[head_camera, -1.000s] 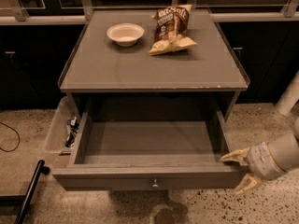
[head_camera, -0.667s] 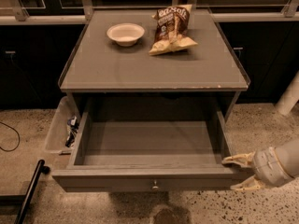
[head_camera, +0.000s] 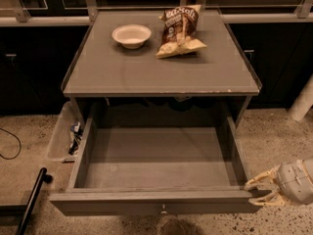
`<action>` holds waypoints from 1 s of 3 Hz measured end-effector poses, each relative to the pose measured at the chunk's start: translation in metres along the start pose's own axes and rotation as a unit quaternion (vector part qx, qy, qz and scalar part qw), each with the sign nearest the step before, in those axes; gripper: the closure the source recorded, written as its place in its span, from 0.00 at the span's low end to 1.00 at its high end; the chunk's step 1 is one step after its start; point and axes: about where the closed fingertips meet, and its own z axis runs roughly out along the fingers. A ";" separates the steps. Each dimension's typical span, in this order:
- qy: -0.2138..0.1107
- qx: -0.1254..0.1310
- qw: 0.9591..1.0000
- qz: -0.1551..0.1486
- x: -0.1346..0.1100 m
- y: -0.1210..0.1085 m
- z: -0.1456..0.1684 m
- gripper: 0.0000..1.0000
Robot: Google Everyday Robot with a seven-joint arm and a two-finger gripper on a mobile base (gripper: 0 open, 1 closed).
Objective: Open top drawer
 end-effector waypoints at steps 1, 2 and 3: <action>0.000 0.000 1.000 0.000 -0.001 0.000 0.001 1.00; 0.000 0.000 1.000 0.000 -0.001 0.000 0.001 0.82; 0.000 0.000 1.000 0.000 -0.001 0.000 0.001 0.57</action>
Offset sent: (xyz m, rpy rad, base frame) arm 0.0000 0.0014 -0.0002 0.0000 0.0000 0.0000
